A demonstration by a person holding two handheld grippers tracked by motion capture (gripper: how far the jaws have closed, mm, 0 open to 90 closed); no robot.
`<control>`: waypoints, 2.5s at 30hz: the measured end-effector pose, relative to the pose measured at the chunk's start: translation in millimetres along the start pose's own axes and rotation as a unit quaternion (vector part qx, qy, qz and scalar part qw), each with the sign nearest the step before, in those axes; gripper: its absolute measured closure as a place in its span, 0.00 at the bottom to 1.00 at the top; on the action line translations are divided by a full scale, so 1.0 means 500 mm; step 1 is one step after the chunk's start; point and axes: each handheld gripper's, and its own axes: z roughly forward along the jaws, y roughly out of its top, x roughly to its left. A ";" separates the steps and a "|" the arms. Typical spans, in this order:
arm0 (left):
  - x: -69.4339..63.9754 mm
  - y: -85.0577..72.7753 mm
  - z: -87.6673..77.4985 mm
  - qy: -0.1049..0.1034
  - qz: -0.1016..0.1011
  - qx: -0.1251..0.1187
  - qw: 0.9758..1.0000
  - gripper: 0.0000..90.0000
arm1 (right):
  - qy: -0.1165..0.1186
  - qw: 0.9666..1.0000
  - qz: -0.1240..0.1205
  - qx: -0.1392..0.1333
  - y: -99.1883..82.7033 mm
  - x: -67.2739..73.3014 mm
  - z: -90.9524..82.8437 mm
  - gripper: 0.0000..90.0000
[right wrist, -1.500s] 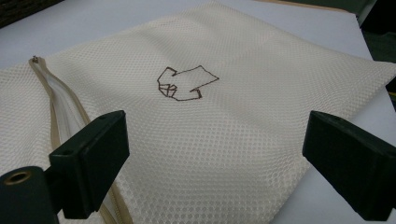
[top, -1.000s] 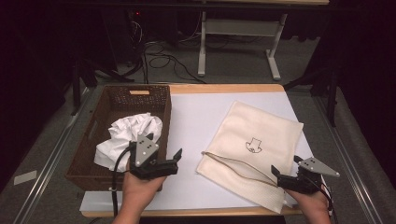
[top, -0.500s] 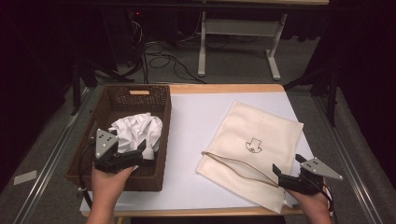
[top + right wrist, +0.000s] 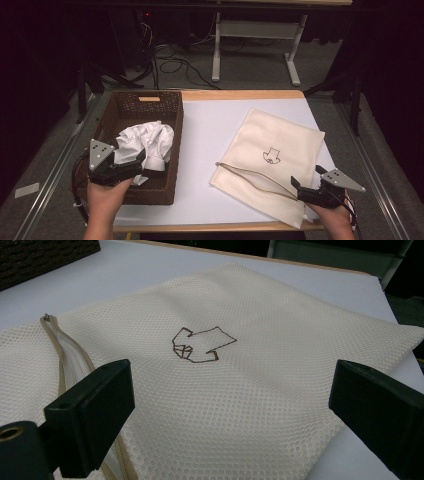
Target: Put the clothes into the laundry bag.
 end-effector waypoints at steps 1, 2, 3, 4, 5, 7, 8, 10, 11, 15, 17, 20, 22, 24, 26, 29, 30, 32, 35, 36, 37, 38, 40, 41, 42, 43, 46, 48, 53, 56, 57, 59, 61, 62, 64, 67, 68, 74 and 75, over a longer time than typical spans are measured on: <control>-0.002 0.001 0.000 -0.006 -0.006 -0.002 1.000 0.00 | -0.001 1.000 0.000 0.003 0.000 0.001 0.003 0.05; -0.003 0.002 -0.001 -0.015 -0.012 -0.005 1.000 0.00 | -0.002 1.000 0.001 0.003 0.000 0.001 0.005 0.05; -0.003 0.002 -0.001 -0.015 -0.012 -0.005 1.000 0.00 | -0.002 1.000 0.001 0.003 0.000 0.001 0.005 0.05; -0.007 0.005 0.001 -0.021 -0.018 -0.005 1.000 0.00 | -0.004 1.000 0.007 0.006 -0.001 0.002 0.006 0.05; -0.007 0.005 0.001 -0.021 -0.018 -0.005 1.000 0.00 | -0.004 1.000 0.007 0.006 -0.001 0.002 0.006 0.05; -0.009 0.007 0.006 -0.023 -0.022 -0.001 1.000 0.00 | 0.000 1.000 0.006 0.005 -0.001 0.004 0.006 0.05; -0.007 0.009 0.014 -0.017 -0.026 0.001 1.000 0.00 | 0.002 1.000 0.000 0.002 -0.001 0.007 0.004 0.05; -0.002 0.012 0.027 -0.017 -0.034 0.004 0.999 0.00 | 0.006 1.000 0.002 0.001 -0.002 0.006 0.004 0.05; 0.001 0.015 0.035 -0.014 -0.034 0.007 0.999 0.00 | 0.008 1.000 0.000 0.001 -0.003 0.005 0.005 0.05; 0.013 0.027 0.055 0.000 -0.019 0.011 1.000 0.00 | 0.009 1.000 0.007 0.007 -0.007 -0.001 0.010 0.05; 0.024 0.037 0.067 0.001 -0.024 0.008 1.000 0.00 | 0.007 1.000 0.014 0.007 -0.008 -0.007 0.010 0.05; 0.038 0.053 0.096 0.005 -0.015 -0.004 1.000 0.00 | 0.001 1.000 0.014 0.001 -0.006 -0.005 0.005 0.05; 0.046 0.058 0.109 0.000 -0.013 -0.012 1.000 0.00 | 0.002 1.000 0.012 -0.001 -0.005 0.000 0.004 0.05; 0.049 0.060 0.117 0.000 -0.009 -0.011 1.000 0.00 | 0.003 1.000 0.003 0.001 -0.004 0.003 0.006 0.05; 0.062 0.067 0.142 0.001 -0.006 0.000 1.000 0.00 | 0.004 1.000 0.001 0.004 -0.005 0.006 0.009 0.05; 0.068 0.065 0.157 0.002 -0.015 0.008 1.000 0.00 | 0.005 1.000 0.000 0.007 -0.005 0.008 0.012 0.05; 0.068 0.061 0.168 0.002 -0.015 0.009 1.000 0.00 | 0.005 1.000 0.002 0.009 -0.006 0.008 0.012 0.05; 0.066 0.055 0.176 -0.009 -0.016 0.000 1.000 0.00 | 0.006 1.000 0.002 0.013 -0.009 0.005 0.013 0.06; 0.065 0.049 0.182 -0.015 -0.015 0.003 1.000 0.00 | 0.005 1.000 0.008 0.012 -0.011 0.002 0.013 0.06; 0.064 0.043 0.186 -0.018 -0.014 0.013 1.000 0.00 | 0.003 1.000 0.007 0.011 -0.011 0.001 0.012 0.06; 0.064 0.043 0.186 -0.018 -0.014 0.013 1.000 0.00 | 0.003 1.000 0.007 0.011 -0.011 0.001 0.012 0.06; 0.065 0.042 0.189 -0.017 -0.014 0.019 1.000 0.00 | 0.002 1.000 0.008 0.009 -0.011 0.000 0.011 0.06; 0.069 0.042 0.188 -0.014 -0.018 0.026 0.999 0.00 | 0.003 1.000 0.010 0.011 -0.012 0.000 0.012 0.06; 0.073 0.042 0.188 -0.014 -0.022 0.032 0.999 0.00 | 0.002 1.000 0.009 0.012 -0.013 -0.001 0.012 0.06; 0.076 0.040 0.190 -0.014 -0.025 0.036 0.999 0.00 | 0.002 1.000 0.010 0.014 -0.014 0.000 0.013 0.06; 0.079 0.036 0.192 -0.016 -0.025 0.045 0.999 0.00 | 0.002 1.000 0.010 0.014 -0.014 0.000 0.014 0.06; 0.089 0.022 0.204 -0.023 -0.038 0.091 0.995 0.00 | 0.003 1.000 0.010 0.017 -0.015 0.002 0.015 0.06; 0.090 0.018 0.210 -0.031 -0.046 0.110 0.992 0.00 | 0.005 1.000 0.007 0.018 -0.015 0.003 0.015 0.07; 0.091 0.005 0.229 -0.035 -0.061 0.164 0.984 0.00 | 0.004 1.000 0.010 0.022 -0.017 0.003 0.015 0.07; 0.086 -0.005 0.244 -0.045 -0.061 0.206 0.976 0.00 | 0.002 1.000 0.009 0.022 -0.017 0.001 0.016 0.07; 0.085 -0.007 0.247 -0.048 -0.061 0.217 0.973 0.00 | 0.002 1.000 0.011 0.024 -0.017 0.001 0.017 0.07; 0.084 -0.010 0.251 -0.047 -0.060 0.227 0.971 0.00 | 0.003 1.000 0.011 0.025 -0.017 0.001 0.018 0.07; 0.083 -0.014 0.258 -0.046 -0.064 0.247 0.966 0.00 | 0.003 1.000 0.010 0.026 -0.017 0.002 0.018 0.07; 0.084 -0.018 0.263 -0.045 -0.065 0.260 0.962 0.00 | 0.004 1.000 0.010 0.026 -0.018 0.002 0.018 0.07; 0.081 -0.026 0.274 -0.041 -0.057 0.291 0.954 0.00 | 0.005 1.000 0.010 0.024 -0.017 0.002 0.017 0.07; 0.080 -0.031 0.280 -0.035 -0.051 0.311 0.949 0.00 | 0.004 1.000 0.012 0.024 -0.017 0.000 0.016 0.07; 0.081 -0.035 0.284 -0.033 -0.052 0.321 0.945 0.00 | 0.004 1.000 0.012 0.024 -0.017 0.000 0.016 0.07; 0.073 -0.067 0.314 -0.016 -0.035 0.410 0.911 0.00 | 0.007 1.000 0.012 0.026 -0.019 0.000 0.019 0.08; 0.071 -0.069 0.316 -0.016 -0.034 0.419 0.907 0.00 | 0.007 1.000 0.014 0.027 -0.019 0.001 0.019 0.08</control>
